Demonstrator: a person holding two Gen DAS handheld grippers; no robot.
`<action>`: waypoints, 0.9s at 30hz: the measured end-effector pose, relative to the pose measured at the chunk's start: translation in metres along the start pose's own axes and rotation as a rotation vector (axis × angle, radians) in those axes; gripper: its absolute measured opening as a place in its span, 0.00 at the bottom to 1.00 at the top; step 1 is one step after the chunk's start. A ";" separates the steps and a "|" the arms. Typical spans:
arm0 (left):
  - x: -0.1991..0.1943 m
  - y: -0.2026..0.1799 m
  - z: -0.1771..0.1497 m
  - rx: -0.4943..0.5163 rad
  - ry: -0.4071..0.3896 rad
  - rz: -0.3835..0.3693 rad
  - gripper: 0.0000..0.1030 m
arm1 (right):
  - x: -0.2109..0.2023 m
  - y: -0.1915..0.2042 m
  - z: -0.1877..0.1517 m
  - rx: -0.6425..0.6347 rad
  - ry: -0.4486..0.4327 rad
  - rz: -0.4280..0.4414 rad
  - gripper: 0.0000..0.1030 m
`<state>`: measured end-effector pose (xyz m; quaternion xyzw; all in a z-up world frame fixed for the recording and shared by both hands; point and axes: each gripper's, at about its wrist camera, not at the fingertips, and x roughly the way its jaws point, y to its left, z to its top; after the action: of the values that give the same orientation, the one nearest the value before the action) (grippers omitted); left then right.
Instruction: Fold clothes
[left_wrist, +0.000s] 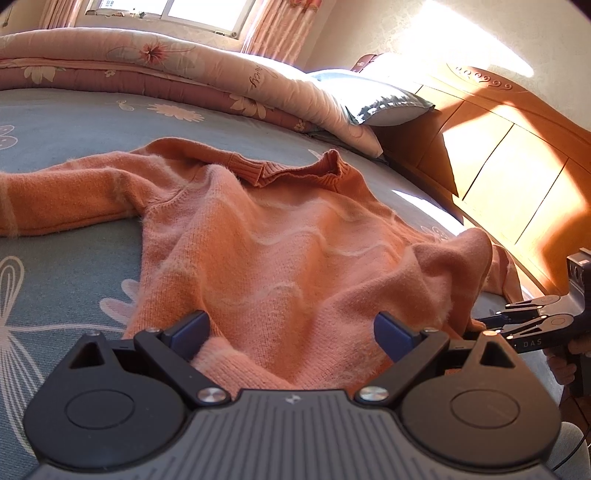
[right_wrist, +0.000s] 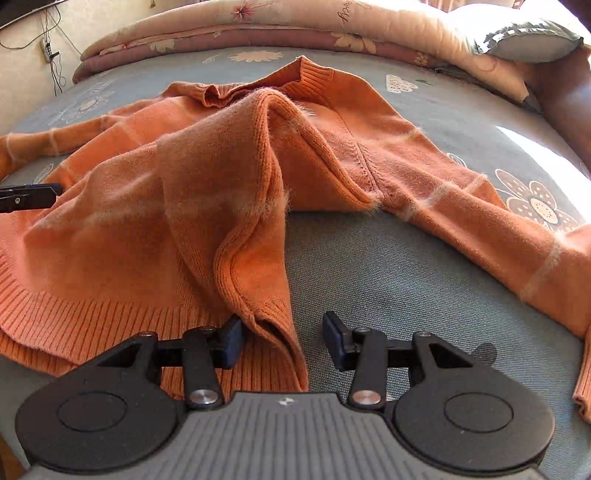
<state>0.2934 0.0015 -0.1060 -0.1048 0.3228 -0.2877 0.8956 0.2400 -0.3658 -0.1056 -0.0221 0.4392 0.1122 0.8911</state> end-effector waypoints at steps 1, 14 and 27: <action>-0.001 0.001 0.000 -0.005 -0.007 -0.004 0.92 | -0.002 0.003 0.000 -0.005 -0.001 0.007 0.14; -0.018 0.004 0.007 -0.027 -0.102 -0.021 0.92 | -0.091 0.013 -0.021 0.097 -0.039 -0.016 0.08; -0.025 0.011 0.012 -0.037 -0.120 0.036 0.93 | -0.112 0.017 -0.056 0.173 0.048 -0.125 0.07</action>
<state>0.2908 0.0253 -0.0878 -0.1325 0.2756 -0.2586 0.9163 0.1265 -0.3772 -0.0508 0.0248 0.4664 0.0176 0.8841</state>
